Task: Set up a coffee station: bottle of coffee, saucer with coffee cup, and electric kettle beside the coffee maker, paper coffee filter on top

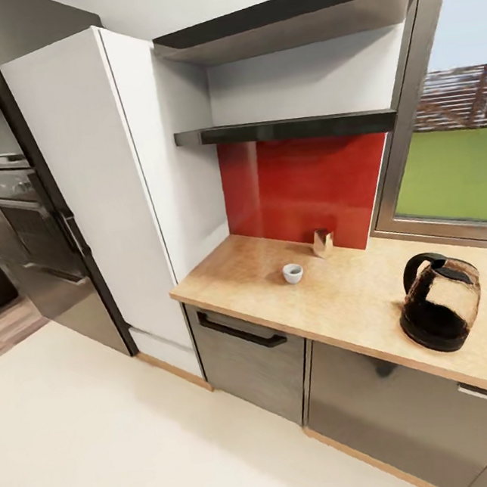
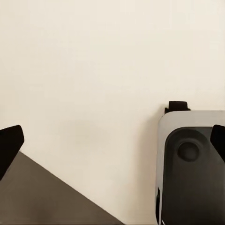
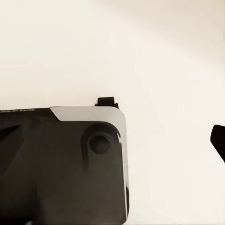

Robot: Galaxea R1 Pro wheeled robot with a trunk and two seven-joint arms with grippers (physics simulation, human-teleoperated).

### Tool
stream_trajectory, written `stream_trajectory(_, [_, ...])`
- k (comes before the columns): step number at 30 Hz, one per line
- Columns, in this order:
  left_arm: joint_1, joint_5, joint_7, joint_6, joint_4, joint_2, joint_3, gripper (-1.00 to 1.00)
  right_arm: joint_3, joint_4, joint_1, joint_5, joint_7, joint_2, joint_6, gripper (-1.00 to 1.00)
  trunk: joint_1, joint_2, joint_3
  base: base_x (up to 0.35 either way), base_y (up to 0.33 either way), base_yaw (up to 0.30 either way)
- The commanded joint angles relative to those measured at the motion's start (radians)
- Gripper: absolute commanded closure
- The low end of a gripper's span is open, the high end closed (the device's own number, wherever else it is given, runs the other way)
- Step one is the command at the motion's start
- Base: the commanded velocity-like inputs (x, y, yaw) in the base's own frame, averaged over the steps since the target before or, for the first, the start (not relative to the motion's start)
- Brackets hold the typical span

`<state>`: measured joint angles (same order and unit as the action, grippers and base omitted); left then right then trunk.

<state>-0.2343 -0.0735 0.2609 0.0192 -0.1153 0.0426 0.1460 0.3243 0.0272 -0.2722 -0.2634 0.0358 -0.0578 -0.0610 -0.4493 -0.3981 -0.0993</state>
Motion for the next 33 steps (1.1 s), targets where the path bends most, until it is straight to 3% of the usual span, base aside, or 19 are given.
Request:
stream_trajectory(1, [0.000, -0.008, 0.003, 0.002, 0.000, 0.000, 0.008, -1.00, 0.009, -0.001, -0.001, -0.008, 0.003, 0.000, -0.003, -1.00, -0.001, -0.002, -0.002, 0.124, 0.324, -0.300])
stream_trajectory(15, [0.000, -0.008, 0.003, 0.024, 0.001, 0.000, 0.007, -1.00, 0.009, 0.000, -0.001, -0.007, 0.003, 0.000, -0.003, -1.00, -0.001, -0.002, -0.002, 0.199, 0.235, -0.300])
stream_trajectory(33, [0.000, -0.007, 0.003, 0.028, 0.002, 0.000, 0.007, -1.00, 0.009, 0.000, -0.001, -0.007, 0.003, 0.000, -0.003, -1.00, -0.001, -0.002, -0.002, 0.011, 0.003, -0.300])
